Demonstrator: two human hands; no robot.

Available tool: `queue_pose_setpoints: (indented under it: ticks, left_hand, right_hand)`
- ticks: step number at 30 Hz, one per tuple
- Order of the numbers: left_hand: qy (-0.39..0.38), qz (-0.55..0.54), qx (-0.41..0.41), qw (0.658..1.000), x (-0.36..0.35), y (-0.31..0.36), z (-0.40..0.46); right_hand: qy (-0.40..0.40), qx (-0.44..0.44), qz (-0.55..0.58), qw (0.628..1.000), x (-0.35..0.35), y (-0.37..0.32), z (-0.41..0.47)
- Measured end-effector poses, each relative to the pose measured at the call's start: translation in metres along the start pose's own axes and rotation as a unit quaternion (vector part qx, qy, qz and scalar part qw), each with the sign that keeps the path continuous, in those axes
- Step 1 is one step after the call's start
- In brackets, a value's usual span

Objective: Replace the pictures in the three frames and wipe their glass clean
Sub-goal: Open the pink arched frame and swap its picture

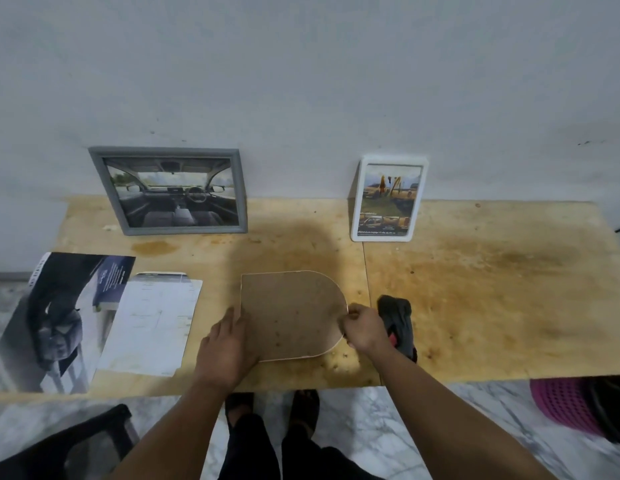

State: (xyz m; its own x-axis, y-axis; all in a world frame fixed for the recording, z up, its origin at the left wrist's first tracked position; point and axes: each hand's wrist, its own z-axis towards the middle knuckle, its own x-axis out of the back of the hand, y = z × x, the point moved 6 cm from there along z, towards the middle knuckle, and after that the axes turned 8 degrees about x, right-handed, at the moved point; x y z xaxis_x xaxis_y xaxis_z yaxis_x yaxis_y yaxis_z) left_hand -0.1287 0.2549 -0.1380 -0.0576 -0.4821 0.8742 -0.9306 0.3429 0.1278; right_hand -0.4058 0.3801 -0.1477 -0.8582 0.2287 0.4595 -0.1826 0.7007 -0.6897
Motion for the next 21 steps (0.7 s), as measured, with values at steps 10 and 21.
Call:
queue_pose_setpoints:
  ticks: [10,21]
  left_hand:
    - [-0.047,-0.065,0.034,0.996,-0.008,-0.002,0.005]
    - [-0.101,-0.107,0.061,0.987,-0.013,-0.007,0.013]
  right_hand:
    - [0.055,0.076,-0.104,0.99,-0.002,-0.017,-0.015]
    - [0.05,-0.008,-0.036,0.998,-0.006,-0.009,0.019]
